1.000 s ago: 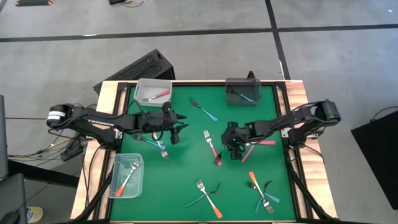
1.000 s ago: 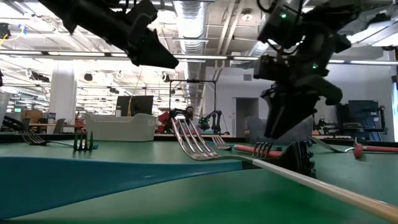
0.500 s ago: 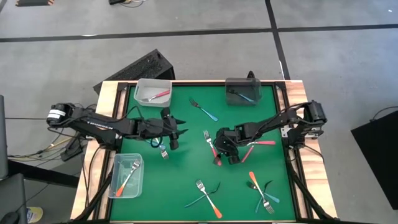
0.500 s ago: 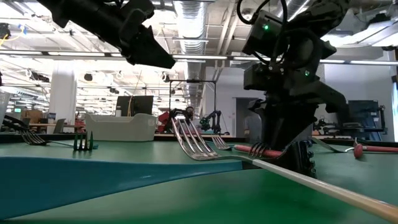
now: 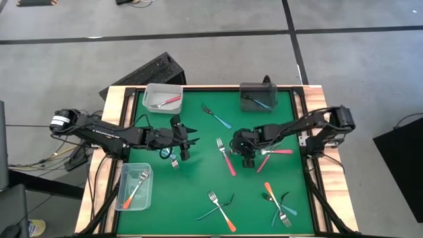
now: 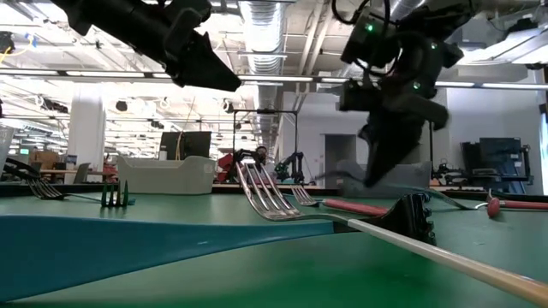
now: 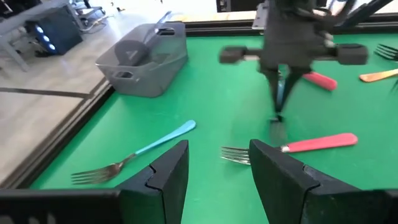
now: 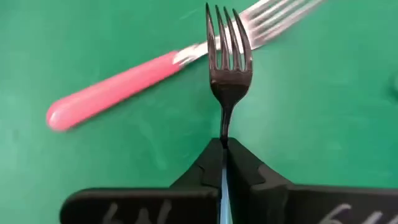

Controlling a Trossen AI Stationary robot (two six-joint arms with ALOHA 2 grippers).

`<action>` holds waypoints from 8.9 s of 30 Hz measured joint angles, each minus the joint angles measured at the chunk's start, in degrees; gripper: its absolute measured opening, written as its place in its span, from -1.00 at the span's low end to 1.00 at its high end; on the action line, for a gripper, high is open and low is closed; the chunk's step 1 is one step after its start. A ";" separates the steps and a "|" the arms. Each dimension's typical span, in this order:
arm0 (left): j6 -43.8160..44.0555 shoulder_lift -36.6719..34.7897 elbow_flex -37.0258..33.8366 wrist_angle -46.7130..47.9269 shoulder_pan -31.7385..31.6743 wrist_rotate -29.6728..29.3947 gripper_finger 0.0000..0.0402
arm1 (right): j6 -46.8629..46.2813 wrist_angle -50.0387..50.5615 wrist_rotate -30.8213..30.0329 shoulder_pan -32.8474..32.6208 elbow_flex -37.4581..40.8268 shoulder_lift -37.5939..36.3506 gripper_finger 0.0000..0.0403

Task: Sort silverware by color (type)
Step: Put the blue fork into the black bin, then put the pink fork into the white bin

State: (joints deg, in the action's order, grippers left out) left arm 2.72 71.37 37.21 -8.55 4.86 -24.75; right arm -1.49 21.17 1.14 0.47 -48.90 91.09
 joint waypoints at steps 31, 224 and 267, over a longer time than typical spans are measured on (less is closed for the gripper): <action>5.59 1.86 -0.02 -1.41 4.39 0.09 -0.22 | 4.17 1.16 -36.24 9.26 -0.11 -19.61 -0.93; 10.41 10.41 0.00 -19.27 -10.89 14.55 -0.22 | 4.54 -10.61 -42.52 -7.63 -11.34 4.76 -0.79; 13.46 10.36 0.02 -16.81 -13.97 16.84 -0.33 | -14.65 -5.34 -47.15 -8.57 -11.37 4.04 -0.65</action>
State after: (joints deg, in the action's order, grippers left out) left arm 16.19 81.73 37.23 -25.36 -9.10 -7.92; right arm -16.14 15.83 -46.01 -8.10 -60.27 95.13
